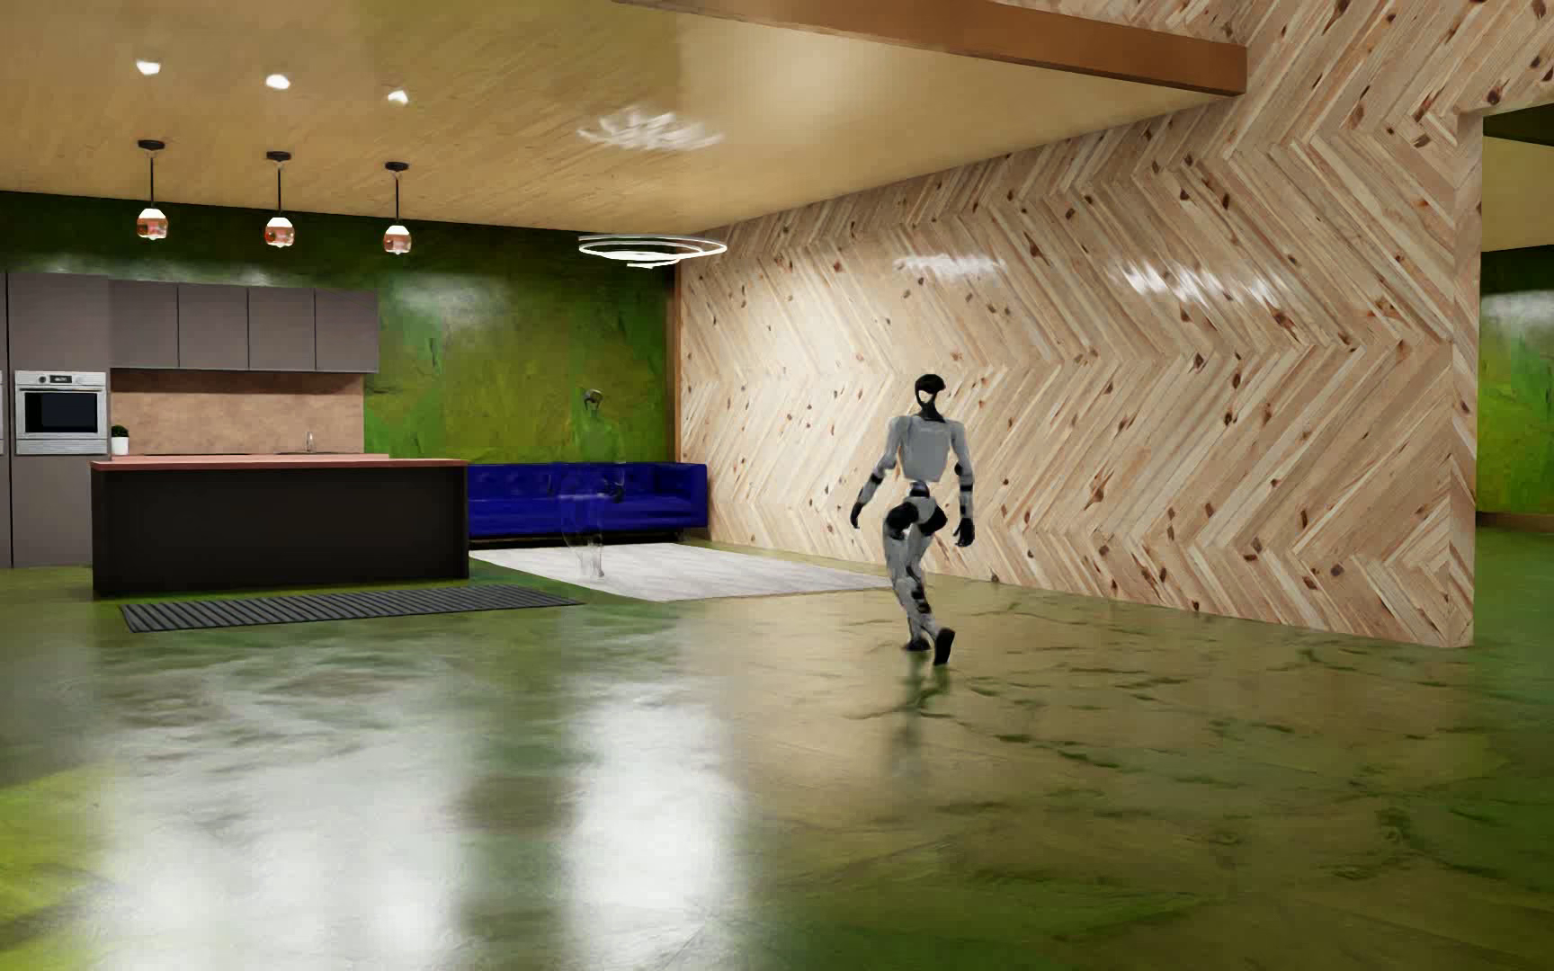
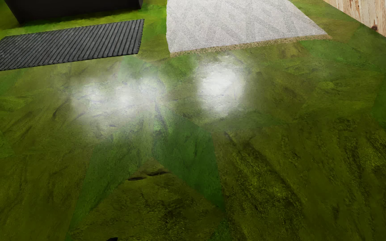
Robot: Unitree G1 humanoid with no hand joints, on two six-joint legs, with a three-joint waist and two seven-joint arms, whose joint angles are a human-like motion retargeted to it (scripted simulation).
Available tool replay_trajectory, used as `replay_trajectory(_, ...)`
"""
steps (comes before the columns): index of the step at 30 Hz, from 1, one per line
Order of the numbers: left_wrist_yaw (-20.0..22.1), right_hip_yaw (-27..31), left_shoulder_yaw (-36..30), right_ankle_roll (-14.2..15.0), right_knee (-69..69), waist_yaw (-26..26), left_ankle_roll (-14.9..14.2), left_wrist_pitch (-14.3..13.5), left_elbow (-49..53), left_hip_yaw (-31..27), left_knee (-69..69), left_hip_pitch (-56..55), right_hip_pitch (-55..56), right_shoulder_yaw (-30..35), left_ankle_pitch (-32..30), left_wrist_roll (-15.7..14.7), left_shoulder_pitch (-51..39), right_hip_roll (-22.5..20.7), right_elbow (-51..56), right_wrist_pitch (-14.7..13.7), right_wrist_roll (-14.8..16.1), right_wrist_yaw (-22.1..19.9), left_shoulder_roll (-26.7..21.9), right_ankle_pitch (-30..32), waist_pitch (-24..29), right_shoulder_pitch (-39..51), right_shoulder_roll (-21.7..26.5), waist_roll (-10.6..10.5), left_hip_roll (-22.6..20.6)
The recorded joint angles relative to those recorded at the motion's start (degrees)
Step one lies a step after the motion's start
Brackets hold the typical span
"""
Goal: Go forward
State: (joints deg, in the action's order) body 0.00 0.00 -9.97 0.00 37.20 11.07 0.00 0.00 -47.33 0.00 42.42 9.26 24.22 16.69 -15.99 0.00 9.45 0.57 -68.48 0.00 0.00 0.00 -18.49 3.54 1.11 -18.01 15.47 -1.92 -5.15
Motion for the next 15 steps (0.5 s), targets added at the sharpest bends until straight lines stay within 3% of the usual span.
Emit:
replay_trajectory(1,0.0,0.0,-2.0,0.0,0.2,-1.2,0.0,0.0,-0.9,0.0,10.1,-6.5,-1.9,-0.2,-6.0,0.0,0.9,-1.0,0.6,0.0,0.0,0.0,0.3,-2.4,-0.2,0.7,0.1,0.6,-0.8)
replay_trajectory(2,0.0,0.0,-4.3,0.0,0.0,-3.2,0.0,0.0,-1.9,0.0,19.2,-12.3,-4.7,0.3,-6.3,0.0,1.5,-2.1,1.8,0.0,0.0,0.0,0.1,-4.6,0.3,1.5,0.2,1.2,-1.2)
replay_trajectory(4,0.0,0.0,-6.9,0.0,-2.8,-7.9,0.0,0.0,-3.3,0.0,28.7,-21.8,-13.2,0.6,0.1,0.0,3.7,-3.0,5.0,0.0,0.0,0.0,0.6,-7.0,1.2,3.4,0.8,2.4,-0.8)
replay_trajectory(6,0.0,0.0,-9.3,0.0,-5.3,-13.7,0.0,0.0,-4.3,0.0,23.4,-29.6,-20.7,0.2,-2.2,0.0,6.1,-2.0,8.5,0.0,0.0,0.0,0.8,-9.1,1.8,6.4,1.8,3.9,-0.6)
replay_trajectory(9,0.0,0.0,-12.2,0.0,-8.3,-19.7,0.0,0.0,-4.4,0.0,-2.7,-34.6,-30.3,-1.7,-13.5,0.0,9.1,-0.2,15.2,0.0,0.0,0.0,0.7,-13.1,2.0,10.4,3.6,5.1,0.0)
replay_trajectory(10,0.0,0.0,-13.1,0.0,-8.9,-20.7,0.0,0.0,-4.7,0.0,-10.9,-34.9,-33.6,-2.5,-10.9,0.0,9.9,-0.5,17.1,0.0,0.0,0.0,0.7,-15.7,2.0,11.2,4.1,4.9,0.2)
replay_trajectory(12,0.0,0.0,-14.8,0.0,-7.8,-23.2,0.0,0.0,-6.5,0.0,-24.0,-32.9,-37.0,-4.2,17.9,0.0,10.6,0.5,19.0,0.0,0.0,0.0,1.2,-17.3,1.6,13.4,4.7,5.3,-0.5)
replay_trajectory(13,0.0,0.0,-15.5,0.0,-6.6,-23.9,0.0,0.0,-7.6,0.0,-17.4,-33.7,-38.5,-4.6,21.2,0.0,11.0,1.2,19.4,0.0,0.0,0.0,1.5,-15.9,1.6,13.9,4.8,5.5,-1.2)
replay_trajectory(14,0.0,0.0,-16.4,0.0,-3.5,-23.5,0.0,0.0,-8.6,0.0,-16.7,-35.3,-38.7,-5.1,10.0,0.0,11.1,1.7,19.2,0.0,0.0,0.0,1.8,-12.1,1.2,13.9,4.8,5.8,-2.8)
replay_trajectory(15,0.0,0.0,-16.5,0.0,0.0,-23.1,0.0,0.0,-9.9,0.0,-14.6,-36.1,-38.4,-5.5,2.2,0.0,11.4,2.5,18.4,0.0,0.0,0.0,2.1,-4.4,0.8,13.2,4.4,6.6,-4.3)
